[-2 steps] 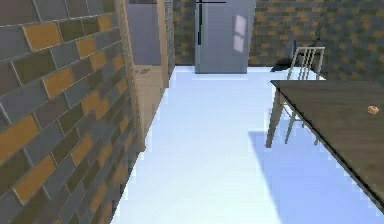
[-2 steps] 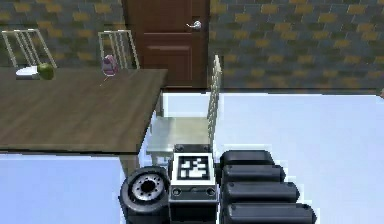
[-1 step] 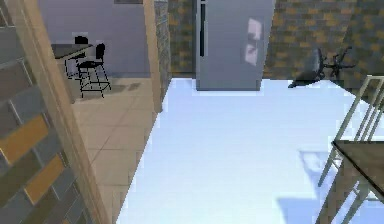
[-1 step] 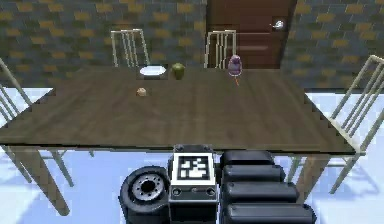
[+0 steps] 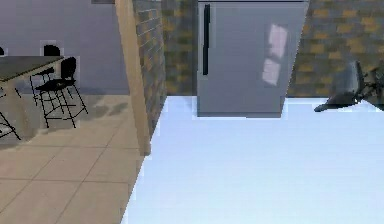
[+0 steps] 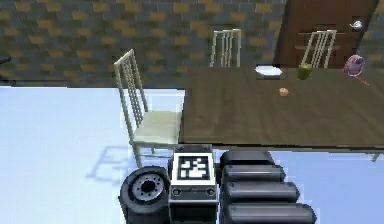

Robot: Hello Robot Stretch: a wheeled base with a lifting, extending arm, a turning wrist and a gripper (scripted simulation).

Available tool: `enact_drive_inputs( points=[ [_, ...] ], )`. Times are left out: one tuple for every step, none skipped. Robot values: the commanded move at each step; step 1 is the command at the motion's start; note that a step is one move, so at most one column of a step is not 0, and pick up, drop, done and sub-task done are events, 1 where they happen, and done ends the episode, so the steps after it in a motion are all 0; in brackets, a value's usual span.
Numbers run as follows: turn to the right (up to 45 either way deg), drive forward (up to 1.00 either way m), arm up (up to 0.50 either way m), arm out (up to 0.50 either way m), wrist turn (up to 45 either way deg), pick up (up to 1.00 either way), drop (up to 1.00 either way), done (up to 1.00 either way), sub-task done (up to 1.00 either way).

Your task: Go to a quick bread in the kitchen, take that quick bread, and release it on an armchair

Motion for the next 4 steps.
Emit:
enact_drive_inputs(
  points=[
    [-33.0, 0.00, 0.00, 0.00, 0.0, 0.00, 0.00, 0.00, 0.00],
    [0.0, 0.55, 0.00, 0.00, 0.0, 0.00, 0.00, 0.00, 0.00],
    [-45.0, 0.00, 0.00, 0.00, 0.0, 0.00, 0.00, 0.00, 0.00],
    [-9.0, 0.00, 0.00, 0.00, 0.0, 0.00, 0.00, 0.00, 0.00]
  ],
)
